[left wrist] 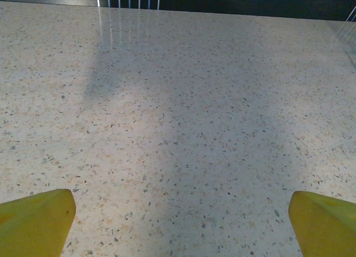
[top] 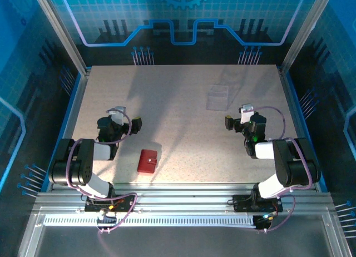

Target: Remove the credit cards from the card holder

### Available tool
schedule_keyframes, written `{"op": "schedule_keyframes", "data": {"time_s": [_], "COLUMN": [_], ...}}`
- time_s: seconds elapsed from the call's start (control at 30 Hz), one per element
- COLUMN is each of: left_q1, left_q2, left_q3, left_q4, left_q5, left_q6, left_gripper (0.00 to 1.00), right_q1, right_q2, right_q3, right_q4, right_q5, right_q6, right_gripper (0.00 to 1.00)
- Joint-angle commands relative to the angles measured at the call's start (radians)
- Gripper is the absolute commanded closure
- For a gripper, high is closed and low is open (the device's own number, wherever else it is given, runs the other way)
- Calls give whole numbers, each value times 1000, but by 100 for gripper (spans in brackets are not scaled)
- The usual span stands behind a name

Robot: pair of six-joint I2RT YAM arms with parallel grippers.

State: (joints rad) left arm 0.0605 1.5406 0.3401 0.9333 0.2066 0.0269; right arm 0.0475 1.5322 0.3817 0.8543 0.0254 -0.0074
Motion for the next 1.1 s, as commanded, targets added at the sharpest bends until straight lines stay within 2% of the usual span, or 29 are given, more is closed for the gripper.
{"op": "schedule_keyframes", "data": {"time_s": [0.0,0.3,0.47,0.6,0.8,0.97,1.07], "left_q1": [-1,-2,-7,-9,-43,-56,-57], "left_q2": [15,10,-59,-128,-279,-407,-446], "left_q3": [24,21,5,11,52,142,223], "left_q4": [30,36,5,-63,-289,-566,-740], "left_q5": [4,-3,-33,-63,-166,-215,-173], "left_q6": [-7,-7,-13,-20,-58,-183,-235], "left_gripper": [1,1,1,1,1,1,1], "right_q1": [7,11,12,11,11,12,12], "right_q2": [7,8,-16,-74,-139,-207,-228], "right_q3": [19,18,6,38,91,149,207], "right_q4": [32,34,42,-65,-214,-395,-507], "right_q5": [18,36,54,63,49,53,37], "right_q6": [0,-2,4,10,7,42,84], "right_gripper": [0,0,0,0,0,0,0]}}
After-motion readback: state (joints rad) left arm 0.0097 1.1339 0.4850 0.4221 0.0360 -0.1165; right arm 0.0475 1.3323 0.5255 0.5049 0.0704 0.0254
